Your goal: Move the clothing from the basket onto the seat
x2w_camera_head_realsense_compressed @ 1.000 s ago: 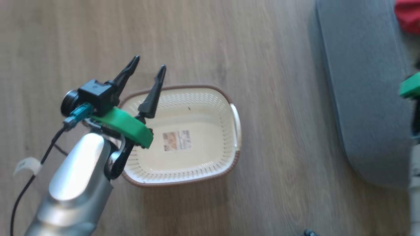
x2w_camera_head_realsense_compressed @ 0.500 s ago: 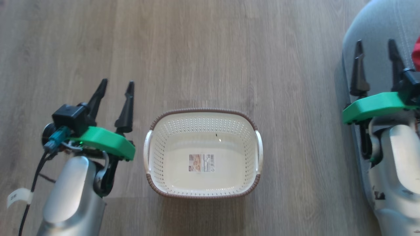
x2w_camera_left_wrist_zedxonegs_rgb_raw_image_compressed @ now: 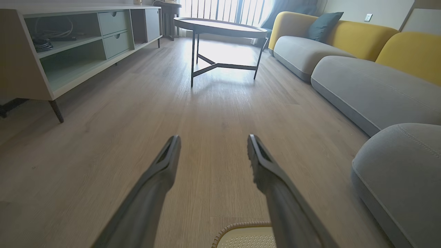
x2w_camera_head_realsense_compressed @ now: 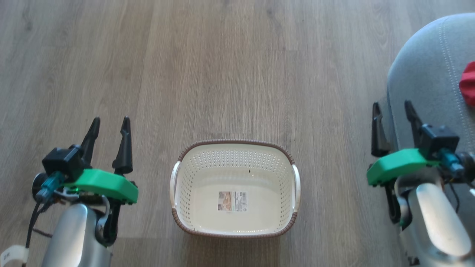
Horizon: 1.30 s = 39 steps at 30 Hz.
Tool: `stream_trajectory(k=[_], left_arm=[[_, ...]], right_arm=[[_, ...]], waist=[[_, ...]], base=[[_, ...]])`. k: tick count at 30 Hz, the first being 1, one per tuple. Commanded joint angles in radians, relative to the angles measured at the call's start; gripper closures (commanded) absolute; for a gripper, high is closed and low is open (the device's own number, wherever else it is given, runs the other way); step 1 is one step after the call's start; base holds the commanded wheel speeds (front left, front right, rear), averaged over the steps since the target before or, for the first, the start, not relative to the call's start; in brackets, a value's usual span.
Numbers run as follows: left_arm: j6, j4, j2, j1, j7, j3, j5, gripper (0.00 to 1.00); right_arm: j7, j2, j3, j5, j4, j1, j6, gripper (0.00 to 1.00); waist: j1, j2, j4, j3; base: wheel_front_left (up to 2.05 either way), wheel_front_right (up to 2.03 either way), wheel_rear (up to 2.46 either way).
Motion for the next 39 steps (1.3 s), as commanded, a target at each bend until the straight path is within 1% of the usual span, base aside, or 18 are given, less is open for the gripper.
stream_trajectory(k=[1, 15, 24, 39], left_arm=[[0.001, -0.039, 0.009, -0.01, -0.005, 0.053, 0.011, 0.0], [0.001, -0.063, -0.022, 0.116, -0.005, 0.114, 0.029, 0.0], [0.001, -0.074, -0.039, 0.151, -0.005, 0.148, 0.038, 0.0], [0.001, -0.078, -0.047, 0.168, -0.005, 0.144, 0.044, 0.0]], right_arm=[[-0.005, 0.008, 0.025, 0.01, -0.029, 0.012, 0.006, 0.0], [-0.005, 0.038, 0.049, 0.021, -0.025, 0.133, 0.006, 0.0], [-0.005, 0.048, 0.048, 0.026, -0.028, 0.171, 0.006, 0.0], [-0.005, 0.055, 0.052, 0.024, -0.019, 0.177, 0.006, 0.0]], waist=[[0.0001, -0.0001, -0.004, -0.013], [0.0001, -0.0001, -0.026, -0.094], [0.0001, -0.0001, -0.036, -0.11], [0.0001, -0.0001, -0.048, -0.118]], base=[[0.0, 0.0, 0.0], [0.0, 0.0, 0.0], [0.0, 0.0, 0.0], [0.0, 0.0, 0.0]])
